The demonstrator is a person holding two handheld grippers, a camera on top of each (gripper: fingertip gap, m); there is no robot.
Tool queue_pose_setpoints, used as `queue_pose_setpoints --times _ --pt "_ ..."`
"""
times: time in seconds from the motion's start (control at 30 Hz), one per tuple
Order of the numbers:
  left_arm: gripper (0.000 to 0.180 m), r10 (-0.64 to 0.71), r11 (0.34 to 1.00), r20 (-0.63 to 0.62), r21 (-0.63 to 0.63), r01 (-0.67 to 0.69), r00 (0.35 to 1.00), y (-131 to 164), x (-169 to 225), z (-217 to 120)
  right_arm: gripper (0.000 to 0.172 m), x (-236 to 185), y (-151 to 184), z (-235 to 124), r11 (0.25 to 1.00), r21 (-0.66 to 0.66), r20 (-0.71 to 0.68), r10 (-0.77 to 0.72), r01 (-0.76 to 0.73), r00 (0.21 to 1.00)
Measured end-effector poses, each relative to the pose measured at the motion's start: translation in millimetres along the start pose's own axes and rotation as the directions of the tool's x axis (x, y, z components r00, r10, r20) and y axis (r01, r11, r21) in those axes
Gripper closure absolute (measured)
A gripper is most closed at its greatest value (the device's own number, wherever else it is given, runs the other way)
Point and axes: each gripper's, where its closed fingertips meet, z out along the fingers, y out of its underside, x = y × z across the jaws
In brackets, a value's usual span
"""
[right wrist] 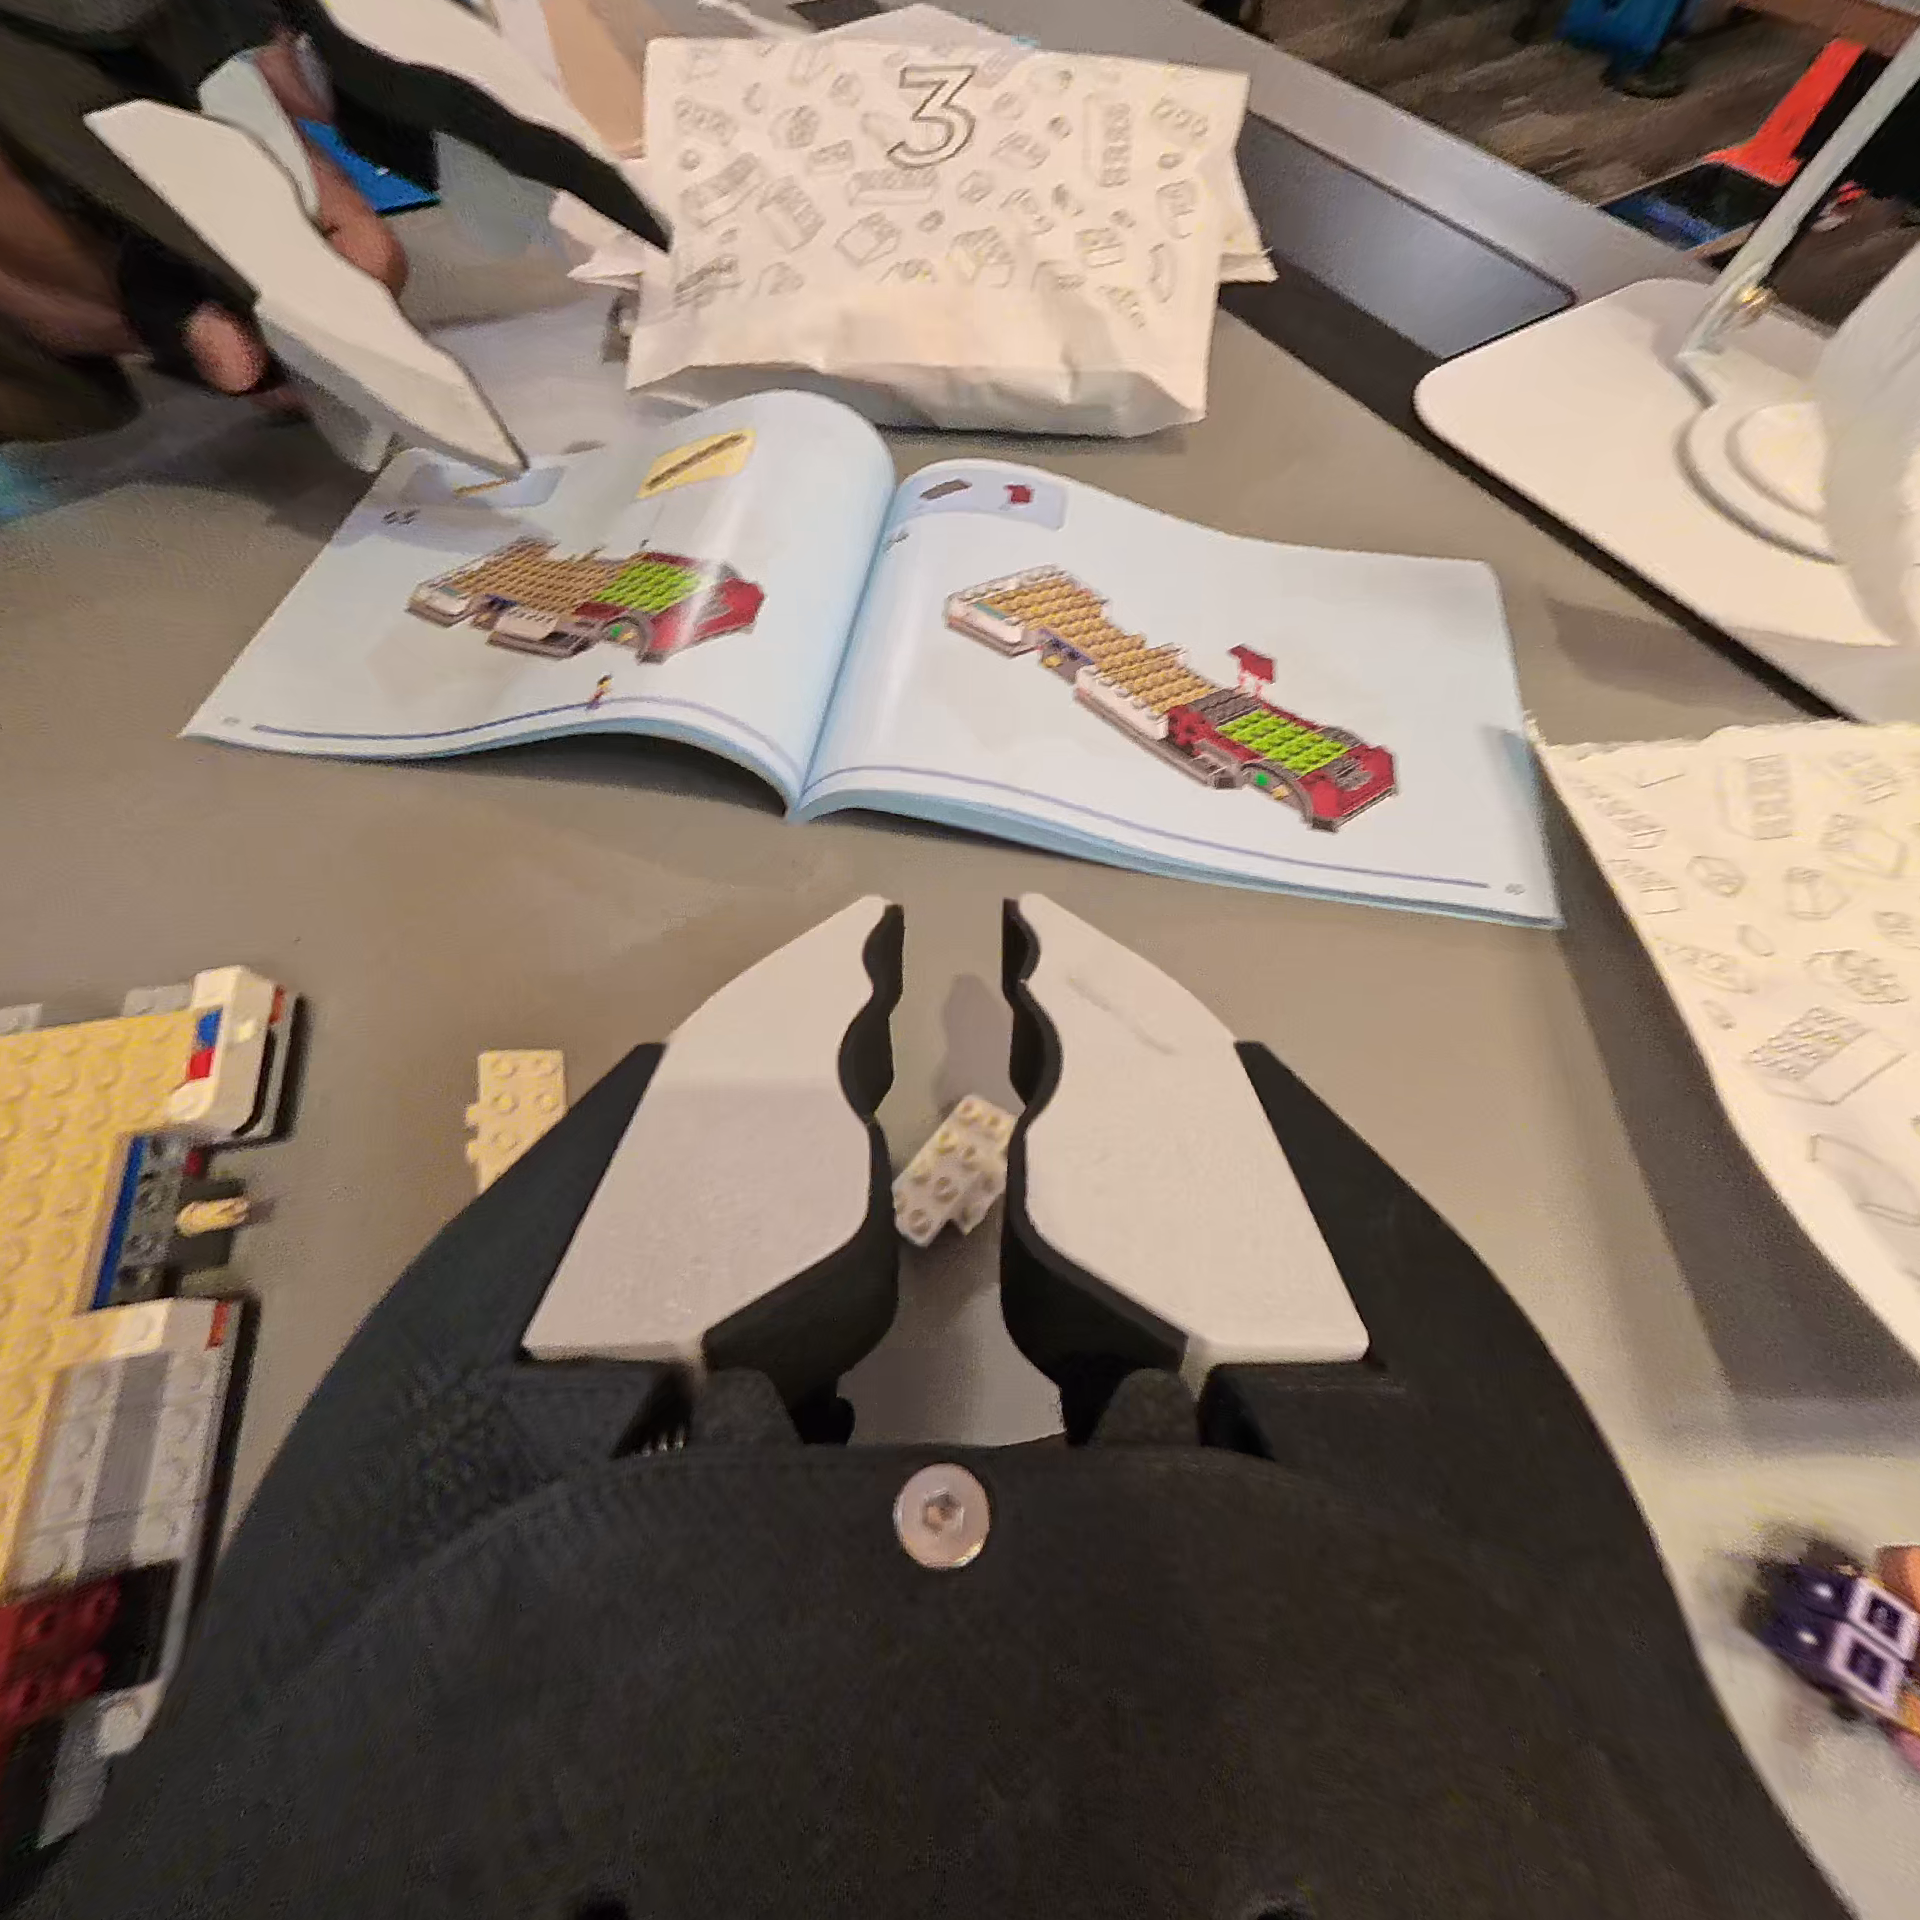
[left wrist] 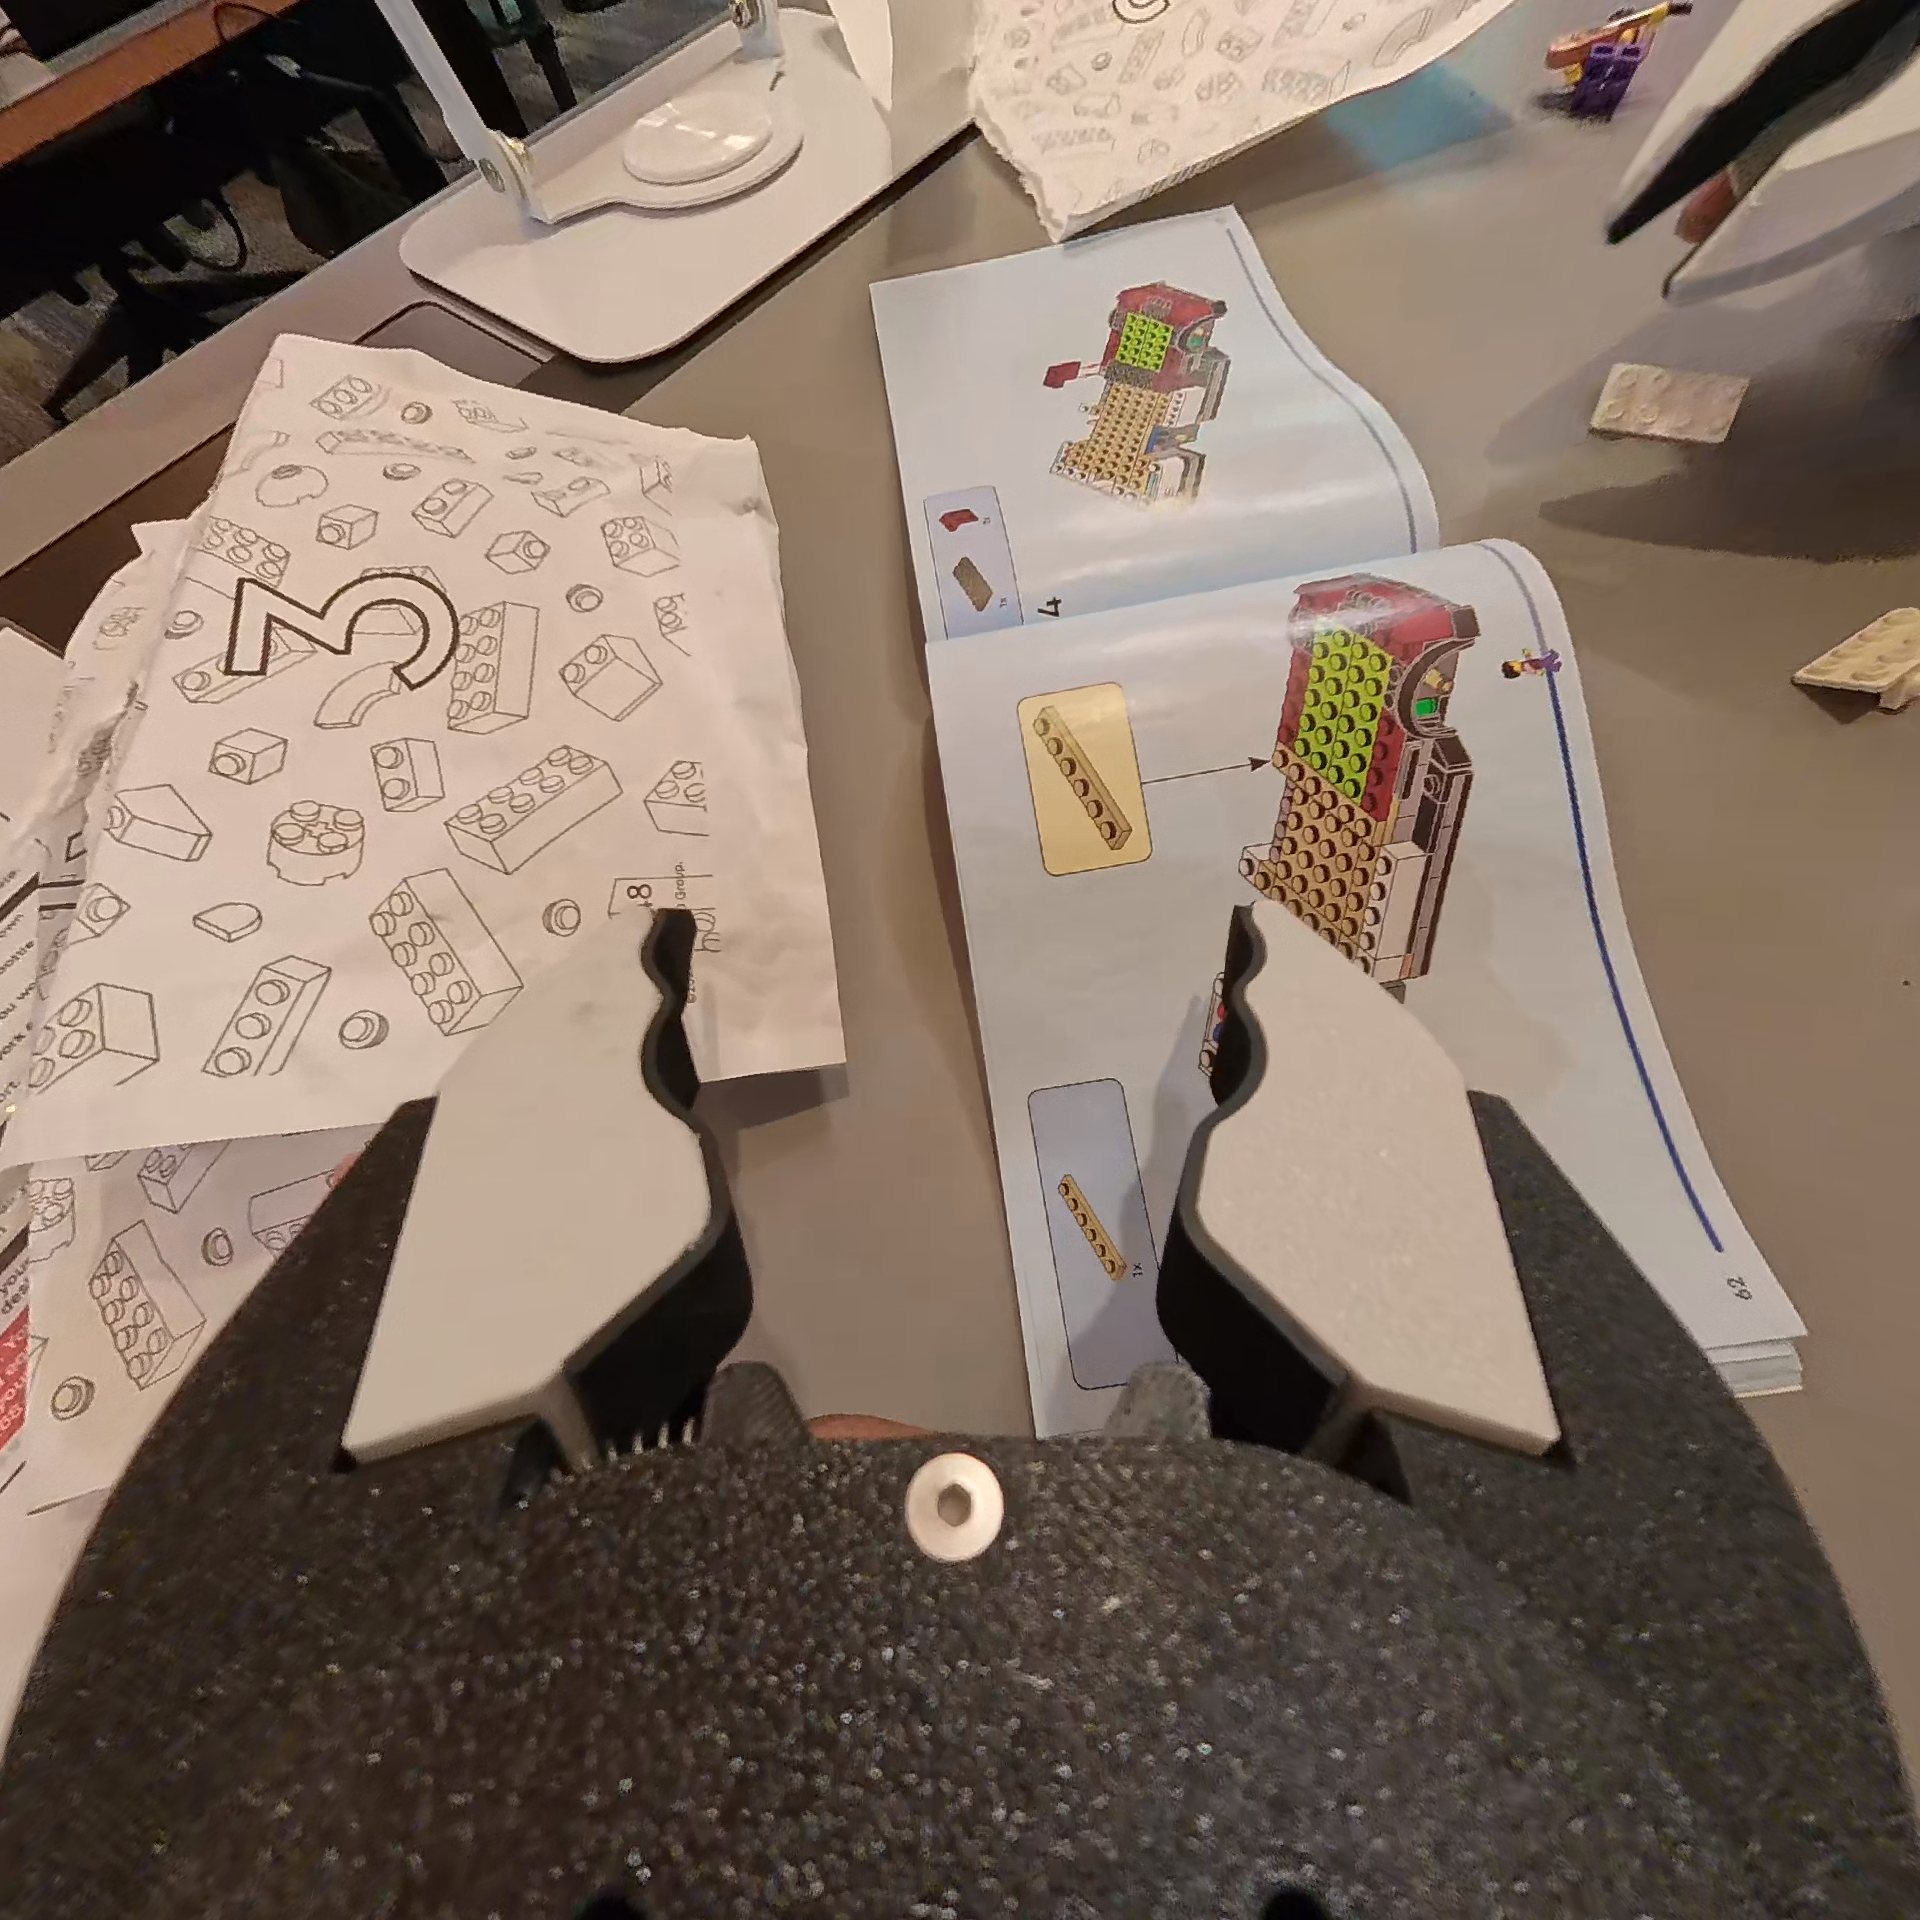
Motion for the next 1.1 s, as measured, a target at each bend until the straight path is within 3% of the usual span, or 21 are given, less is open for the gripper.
queue_pose_setpoints --times 0.33,0.47,0.6,0.87,1.1 --pt "0.089 0.082 0.995 -0.022 0.056 -0.081 0.996 -13.6 14.3 -2.7 0.154 -12.6 6.7 -1.3 1.000 -0.013 0.081 -0.006 0.007 0.997" --pt "0.102 0.197 0.964 -0.128 0.204 -0.169 0.972 -37.3 49.1 -13.8 0.153 -14.0 7.1 -0.9 1.000 -0.018 0.096 -0.002 0.004 0.995" --pt "0.104 0.286 0.926 -0.244 0.319 -0.202 0.927 -53.1 87.6 -23.7 0.152 -17.4 8.9 0.3 0.999 -0.031 0.106 -0.023 0.026 0.994" --pt "0.102 0.392 0.905 -0.406 0.331 -0.268 0.826 -53.6 147.2 -25.6 0.148 -34.5 13.1 -10.1 0.999 -0.032 0.176 -0.003 0.009 0.984" --pt "0.097 0.441 0.897 -0.484 0.266 -0.353 0.756 -49.9 193.6 -21.3 0.143 -74.0 52.7 -56.9 0.986 -0.164 0.322 0.060 -0.007 0.945"
